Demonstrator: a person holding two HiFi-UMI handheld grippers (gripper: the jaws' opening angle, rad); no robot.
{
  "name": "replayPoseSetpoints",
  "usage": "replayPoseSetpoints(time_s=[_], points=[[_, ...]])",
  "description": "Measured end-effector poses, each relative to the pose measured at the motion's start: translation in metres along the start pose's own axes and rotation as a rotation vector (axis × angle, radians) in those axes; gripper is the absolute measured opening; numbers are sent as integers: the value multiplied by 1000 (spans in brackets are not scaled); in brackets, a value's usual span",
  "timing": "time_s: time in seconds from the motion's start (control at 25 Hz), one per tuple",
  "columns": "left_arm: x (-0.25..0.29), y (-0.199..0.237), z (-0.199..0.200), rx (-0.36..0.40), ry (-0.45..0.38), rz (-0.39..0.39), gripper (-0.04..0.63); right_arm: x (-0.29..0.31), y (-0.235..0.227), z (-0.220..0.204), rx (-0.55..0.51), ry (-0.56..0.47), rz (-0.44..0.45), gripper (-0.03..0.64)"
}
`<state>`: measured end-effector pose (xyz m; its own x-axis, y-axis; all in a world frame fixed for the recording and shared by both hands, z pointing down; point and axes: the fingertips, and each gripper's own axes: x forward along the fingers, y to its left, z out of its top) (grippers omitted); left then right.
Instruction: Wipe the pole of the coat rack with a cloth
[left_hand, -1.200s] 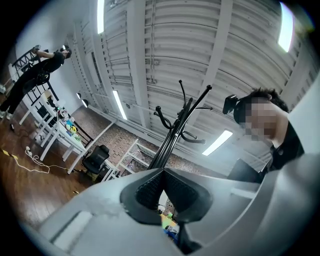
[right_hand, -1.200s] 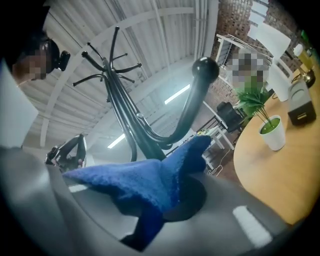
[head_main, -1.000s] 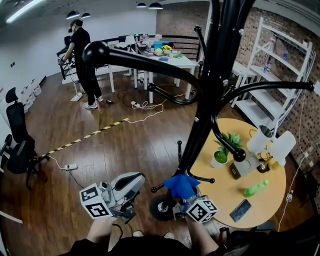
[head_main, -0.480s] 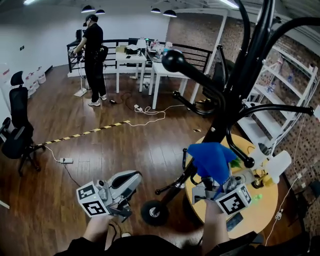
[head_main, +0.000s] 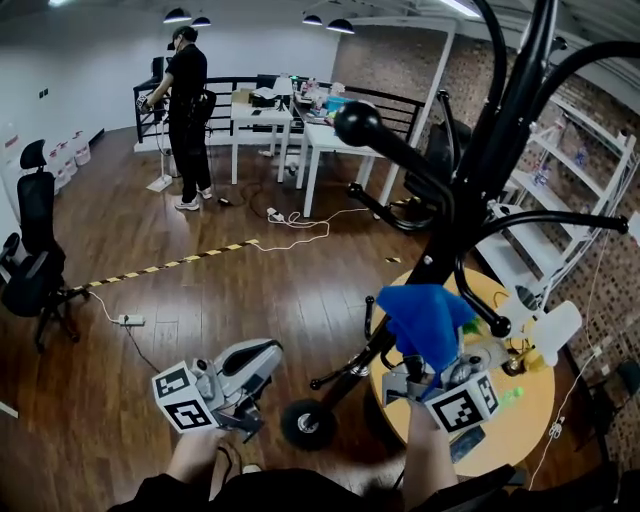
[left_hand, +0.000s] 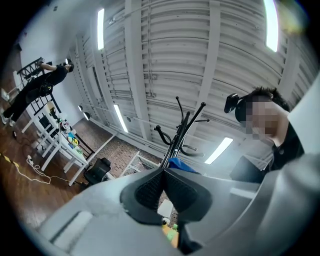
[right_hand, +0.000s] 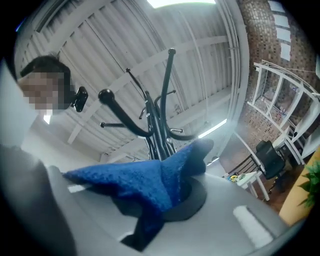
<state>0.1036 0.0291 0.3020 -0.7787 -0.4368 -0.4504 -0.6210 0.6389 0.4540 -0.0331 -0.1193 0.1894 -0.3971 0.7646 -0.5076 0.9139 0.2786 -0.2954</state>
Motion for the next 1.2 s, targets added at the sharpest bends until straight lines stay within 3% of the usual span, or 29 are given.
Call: replayPoseSetpoints(time_s=[0.52,0.76,0.96,1.08,1.2], points=[[40,-10,-28,-53,118,-75,2,-99,-61,-171,197,273,-177,29],[49,-12,-43,-72,154,-98,2,-133,-84,-225,259,402,-290,29],[50,-14,-46,-75,159,-104,2,-137,-88,-229,337,411,-314,29],[49,-13,-45,-72,155,-100,2,-122,-78,-200,332,334,-278,29],[46,-13,-41,-65,146,-98,2,-95,-59,-156,264,251,-209,29]])
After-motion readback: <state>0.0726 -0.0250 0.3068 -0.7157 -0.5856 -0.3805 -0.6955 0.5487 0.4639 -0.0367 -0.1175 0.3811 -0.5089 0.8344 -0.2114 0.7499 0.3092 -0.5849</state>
